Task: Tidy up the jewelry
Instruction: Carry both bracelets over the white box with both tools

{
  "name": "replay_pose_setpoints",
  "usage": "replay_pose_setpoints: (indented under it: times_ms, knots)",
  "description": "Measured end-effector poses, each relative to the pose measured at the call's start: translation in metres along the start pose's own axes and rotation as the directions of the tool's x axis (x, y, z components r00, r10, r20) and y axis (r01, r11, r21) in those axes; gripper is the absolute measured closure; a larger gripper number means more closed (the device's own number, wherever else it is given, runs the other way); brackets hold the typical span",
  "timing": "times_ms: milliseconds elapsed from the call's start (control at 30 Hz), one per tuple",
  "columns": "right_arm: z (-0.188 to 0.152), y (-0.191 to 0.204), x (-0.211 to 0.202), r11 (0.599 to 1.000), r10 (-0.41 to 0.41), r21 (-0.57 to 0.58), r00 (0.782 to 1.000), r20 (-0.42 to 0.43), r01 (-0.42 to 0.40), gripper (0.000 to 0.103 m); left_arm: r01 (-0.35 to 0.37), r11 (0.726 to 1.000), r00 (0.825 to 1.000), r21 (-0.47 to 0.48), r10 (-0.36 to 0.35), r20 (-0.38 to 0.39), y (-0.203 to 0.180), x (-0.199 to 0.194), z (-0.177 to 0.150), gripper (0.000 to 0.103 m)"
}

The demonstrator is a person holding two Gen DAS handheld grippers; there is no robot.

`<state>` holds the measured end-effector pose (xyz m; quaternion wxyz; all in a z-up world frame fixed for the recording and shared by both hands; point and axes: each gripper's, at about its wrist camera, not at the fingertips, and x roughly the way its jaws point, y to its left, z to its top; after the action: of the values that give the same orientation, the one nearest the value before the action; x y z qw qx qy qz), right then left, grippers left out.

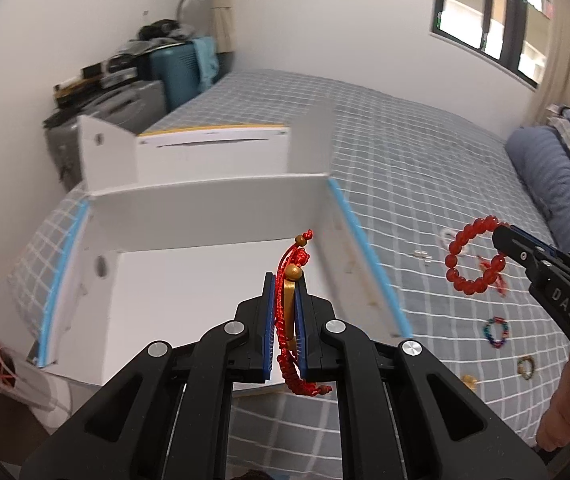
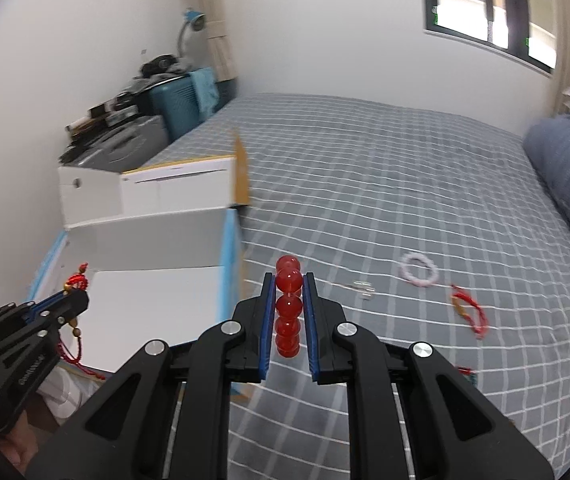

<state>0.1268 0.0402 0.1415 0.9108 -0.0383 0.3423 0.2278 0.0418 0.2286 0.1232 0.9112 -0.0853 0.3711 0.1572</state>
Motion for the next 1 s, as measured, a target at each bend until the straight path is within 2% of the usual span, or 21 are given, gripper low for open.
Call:
replay_pose_setpoints:
  times_ms: [167, 433, 767, 1000]
  knots:
    - [0.004, 0.04, 0.008, 0.998, 0.065, -0.027, 0.998, -0.001, -0.065, 0.09, -0.041, 0.999, 0.999, -0.036, 0.041, 0.005, 0.033, -0.003, -0.002, 0.095]
    - [0.0, 0.094, 0.044, 0.99, 0.101, -0.09, 0.994, -0.041, -0.105, 0.09, -0.086, 0.993, 0.996, -0.081, 0.086, -0.005, 0.07, 0.008, -0.008, 0.095]
    - [-0.011, 0.118, 0.099, 0.986, 0.129, -0.086, 0.983, -0.128, -0.141, 0.09, -0.107, 0.987, 0.993, -0.117, 0.099, -0.069, 0.097, 0.052, -0.012, 0.095]
    - [-0.026, 0.124, 0.126, 0.988, 0.115, -0.082, 0.974, -0.193, -0.133, 0.09, -0.112, 0.986, 0.987, -0.124, 0.096, -0.129, 0.108, 0.078, -0.019, 0.095]
